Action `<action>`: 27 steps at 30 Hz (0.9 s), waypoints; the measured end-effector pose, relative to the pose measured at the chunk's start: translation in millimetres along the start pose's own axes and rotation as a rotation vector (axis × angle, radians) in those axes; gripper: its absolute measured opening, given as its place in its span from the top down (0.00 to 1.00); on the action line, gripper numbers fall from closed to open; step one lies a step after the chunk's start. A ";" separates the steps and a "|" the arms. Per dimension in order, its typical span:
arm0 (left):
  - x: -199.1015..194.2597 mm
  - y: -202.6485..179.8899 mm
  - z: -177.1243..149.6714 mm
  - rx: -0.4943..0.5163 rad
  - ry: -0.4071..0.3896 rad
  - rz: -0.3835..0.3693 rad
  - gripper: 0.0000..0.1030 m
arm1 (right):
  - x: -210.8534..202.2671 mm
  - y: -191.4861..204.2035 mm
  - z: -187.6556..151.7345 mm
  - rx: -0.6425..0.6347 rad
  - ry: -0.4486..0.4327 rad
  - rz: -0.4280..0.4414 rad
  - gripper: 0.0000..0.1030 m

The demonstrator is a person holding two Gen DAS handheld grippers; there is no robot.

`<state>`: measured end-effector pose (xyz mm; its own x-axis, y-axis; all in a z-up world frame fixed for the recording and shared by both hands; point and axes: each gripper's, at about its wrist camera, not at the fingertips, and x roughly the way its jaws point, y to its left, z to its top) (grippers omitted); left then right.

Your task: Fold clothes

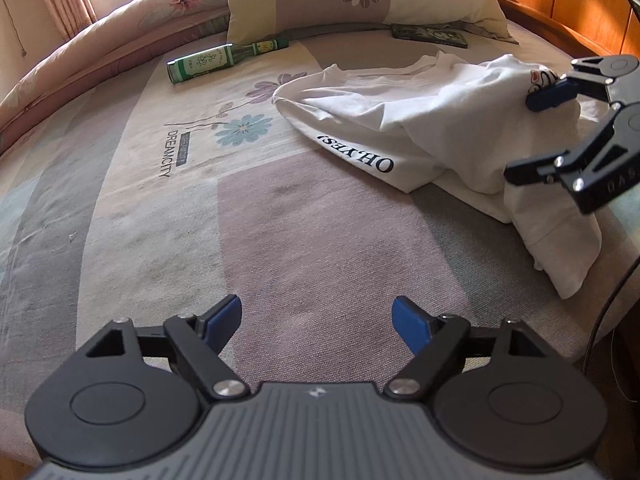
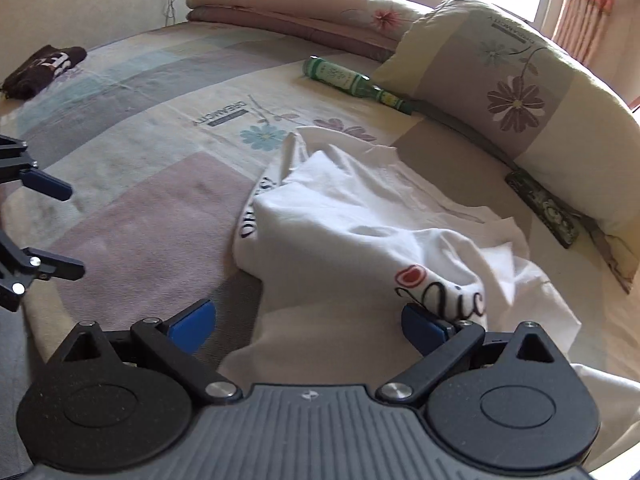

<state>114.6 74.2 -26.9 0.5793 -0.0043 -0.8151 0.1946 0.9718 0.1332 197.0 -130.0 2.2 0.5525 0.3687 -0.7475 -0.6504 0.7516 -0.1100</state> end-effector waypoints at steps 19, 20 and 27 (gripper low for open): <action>35.2 -29.4 38.2 0.072 -0.038 -0.116 0.20 | 1.4 -97.1 -40.8 0.309 0.057 -0.089 0.00; 38.8 -29.7 41.3 0.066 -0.047 -0.129 0.20 | -7.1 -90.5 -42.0 0.297 0.043 -0.084 0.00; 70.7 -31.3 69.7 -0.054 -0.099 -0.216 0.20 | -53.0 -55.9 -52.3 0.301 -0.063 -0.045 0.00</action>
<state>204.6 27.0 -49.4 0.6039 -0.2343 -0.7619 0.2815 0.9569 -0.0711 176.9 -220.2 13.8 0.6149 0.3575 -0.7029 -0.4463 0.8926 0.0636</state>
